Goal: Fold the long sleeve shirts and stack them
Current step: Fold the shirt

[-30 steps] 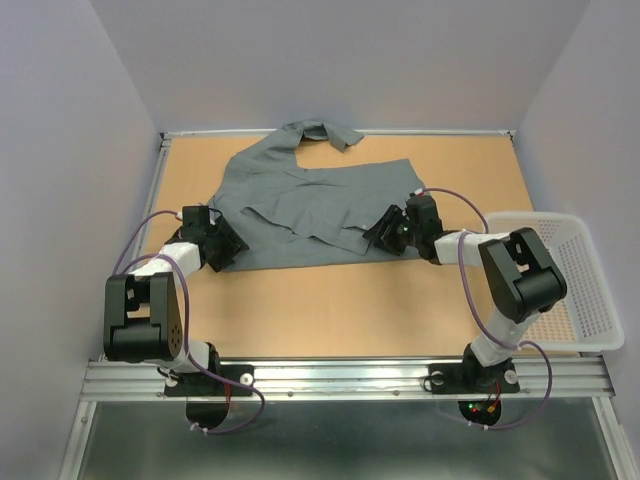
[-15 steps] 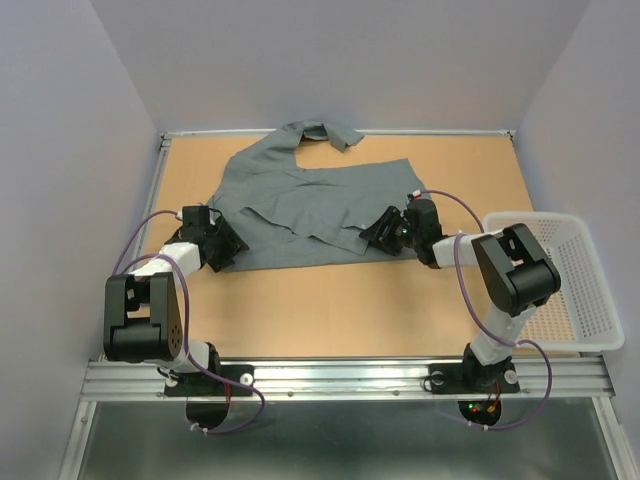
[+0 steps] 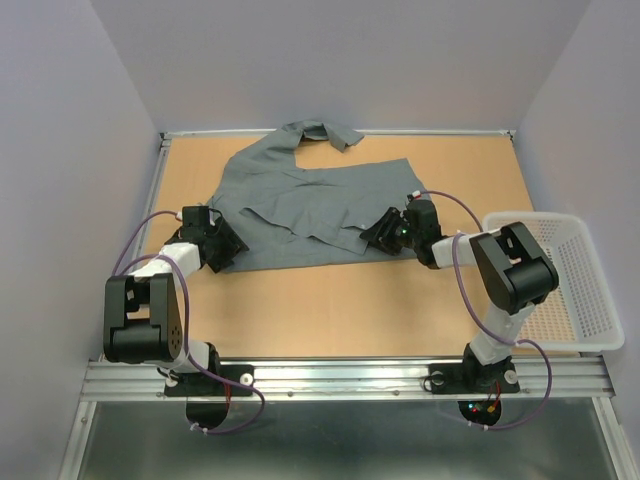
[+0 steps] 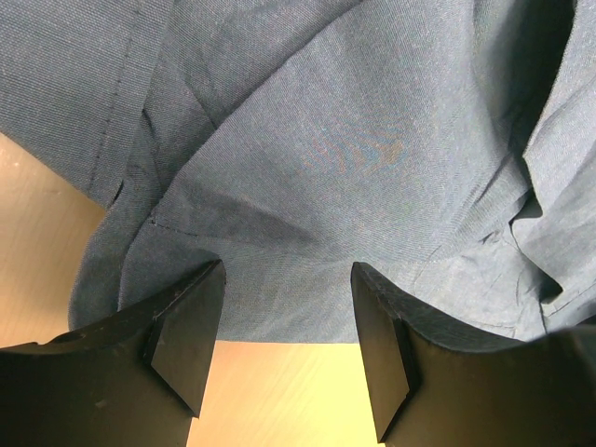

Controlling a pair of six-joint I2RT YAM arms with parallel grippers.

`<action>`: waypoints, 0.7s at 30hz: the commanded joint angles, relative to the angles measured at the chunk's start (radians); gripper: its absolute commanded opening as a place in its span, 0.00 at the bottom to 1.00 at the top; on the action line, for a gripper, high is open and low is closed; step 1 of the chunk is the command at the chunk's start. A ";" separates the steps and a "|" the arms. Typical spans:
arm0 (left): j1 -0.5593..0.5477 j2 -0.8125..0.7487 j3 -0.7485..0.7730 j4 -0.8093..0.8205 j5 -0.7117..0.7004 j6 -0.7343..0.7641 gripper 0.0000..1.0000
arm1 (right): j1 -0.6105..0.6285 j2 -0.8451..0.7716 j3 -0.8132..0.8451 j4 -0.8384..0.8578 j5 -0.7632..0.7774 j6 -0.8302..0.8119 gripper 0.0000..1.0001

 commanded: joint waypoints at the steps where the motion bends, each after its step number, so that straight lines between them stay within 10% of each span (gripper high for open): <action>1: 0.005 -0.026 -0.031 -0.062 -0.026 0.021 0.68 | 0.002 0.027 -0.024 0.030 0.022 -0.011 0.46; 21: 0.005 -0.031 -0.022 -0.070 -0.045 0.027 0.68 | 0.002 -0.008 -0.014 0.044 0.026 -0.069 0.12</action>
